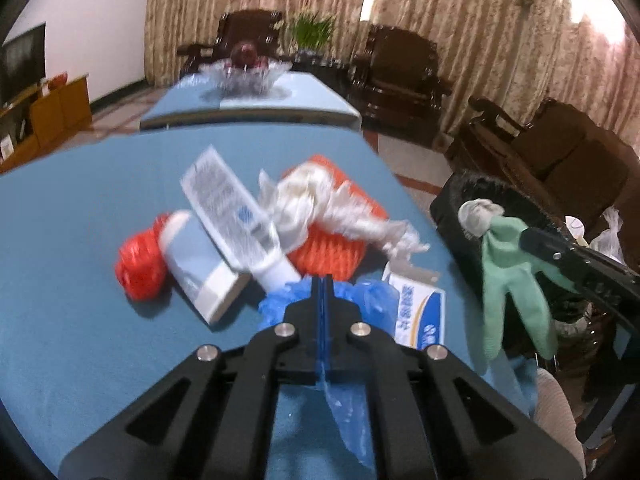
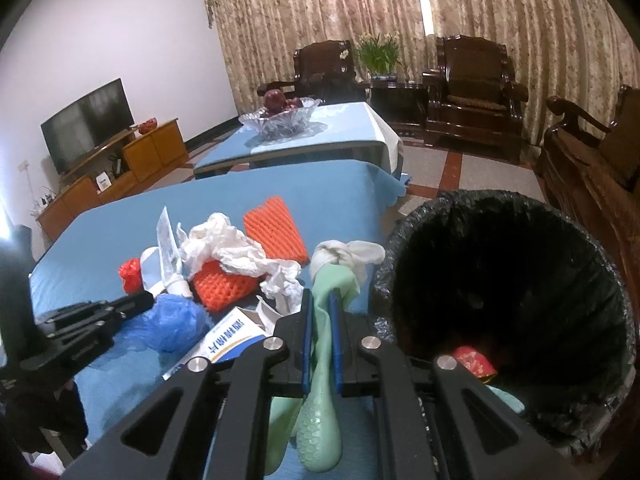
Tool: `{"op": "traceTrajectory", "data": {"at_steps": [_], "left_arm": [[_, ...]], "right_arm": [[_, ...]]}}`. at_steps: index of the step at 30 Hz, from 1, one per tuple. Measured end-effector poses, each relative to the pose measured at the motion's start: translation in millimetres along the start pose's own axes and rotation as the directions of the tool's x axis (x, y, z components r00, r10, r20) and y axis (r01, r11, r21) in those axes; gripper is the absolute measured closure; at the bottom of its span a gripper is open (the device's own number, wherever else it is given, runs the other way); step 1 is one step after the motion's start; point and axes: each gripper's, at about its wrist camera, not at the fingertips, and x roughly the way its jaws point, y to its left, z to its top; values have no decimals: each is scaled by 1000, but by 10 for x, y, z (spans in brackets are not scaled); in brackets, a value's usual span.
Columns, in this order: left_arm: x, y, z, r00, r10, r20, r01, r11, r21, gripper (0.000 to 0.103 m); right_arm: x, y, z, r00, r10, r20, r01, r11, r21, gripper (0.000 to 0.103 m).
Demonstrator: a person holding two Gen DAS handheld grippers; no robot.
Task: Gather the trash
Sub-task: 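Carry the blue shoe covers and green glove over the bin and release both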
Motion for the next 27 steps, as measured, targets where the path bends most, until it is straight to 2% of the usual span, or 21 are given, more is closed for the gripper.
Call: {"op": "traceTrajectory", "data": {"at_steps": [14,20,27], "left_arm": [[-357,-388,352,991,-63,115,56,997,59,103],[-301,-656,483,985,-108,137,96,991,89,103],[-47,-1094,621,975,-187,123,171,977,132,103]], "right_arm": [[-360,-69,228,997,-19,80,18,1000,12,95],[-492,-191,279,992,-67,104,65,998,22,95],[-604,-512,307,983,-144,111,139,989,53,95]]}}
